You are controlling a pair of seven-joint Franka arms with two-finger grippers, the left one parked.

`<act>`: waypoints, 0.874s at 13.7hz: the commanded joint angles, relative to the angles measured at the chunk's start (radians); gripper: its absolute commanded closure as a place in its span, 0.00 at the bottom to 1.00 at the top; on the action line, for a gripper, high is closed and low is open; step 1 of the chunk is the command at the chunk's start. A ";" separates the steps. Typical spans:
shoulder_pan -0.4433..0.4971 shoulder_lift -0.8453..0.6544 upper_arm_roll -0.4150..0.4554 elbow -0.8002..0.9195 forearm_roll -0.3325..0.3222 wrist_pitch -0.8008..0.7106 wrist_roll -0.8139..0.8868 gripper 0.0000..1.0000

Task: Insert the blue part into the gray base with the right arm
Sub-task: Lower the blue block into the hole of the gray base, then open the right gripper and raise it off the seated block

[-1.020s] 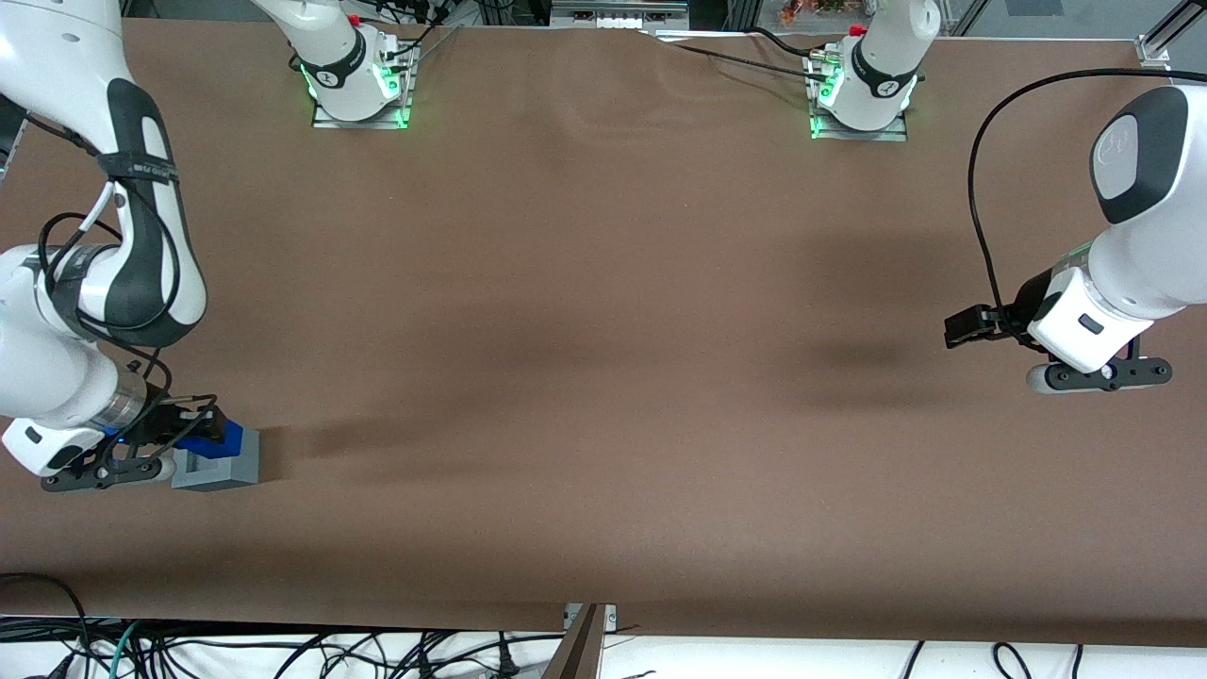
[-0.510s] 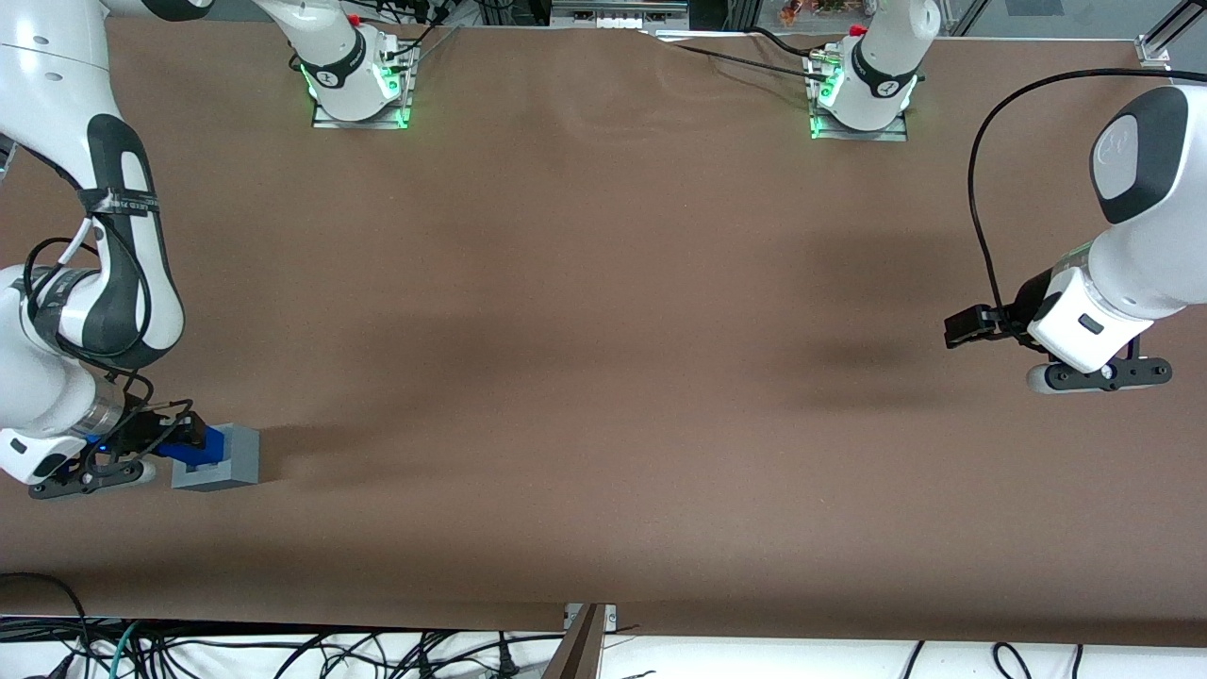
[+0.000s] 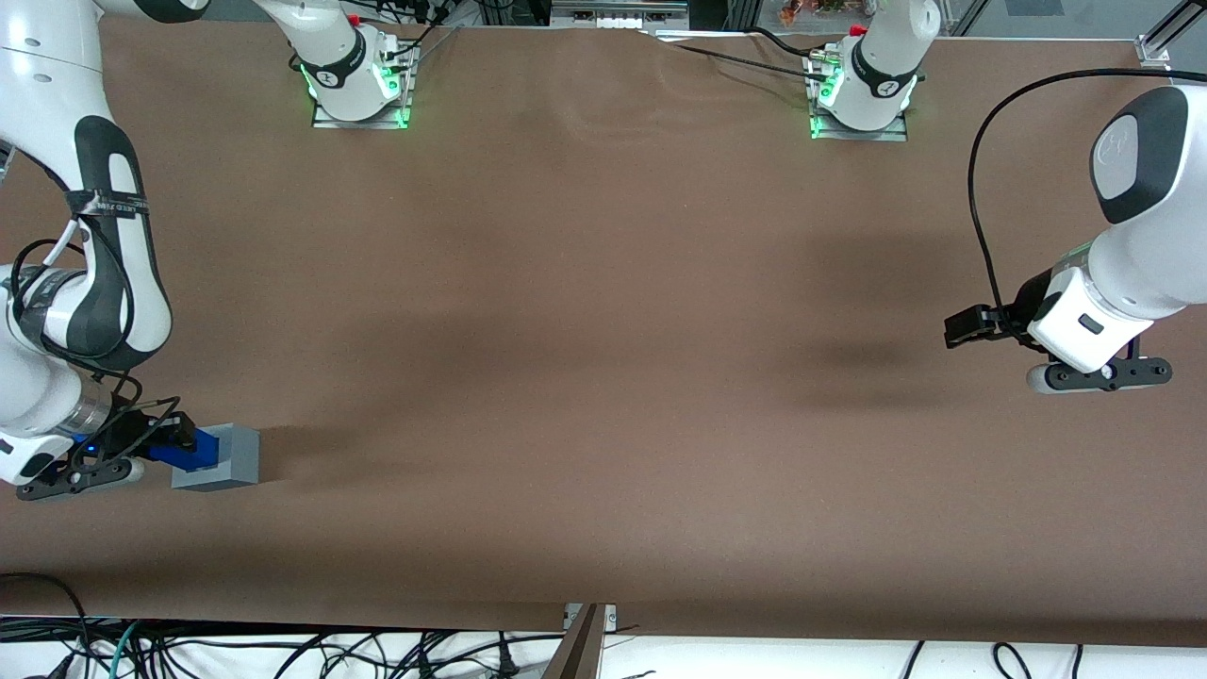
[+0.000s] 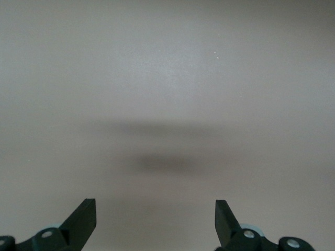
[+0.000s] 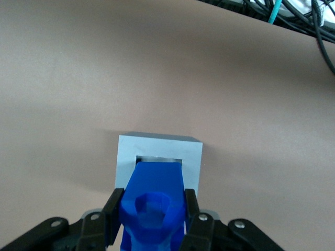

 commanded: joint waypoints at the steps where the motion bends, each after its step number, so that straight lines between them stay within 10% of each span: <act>1: -0.016 0.039 0.012 0.023 0.017 0.034 -0.026 0.58; 12: -0.014 0.060 0.012 0.020 0.089 0.028 -0.012 0.59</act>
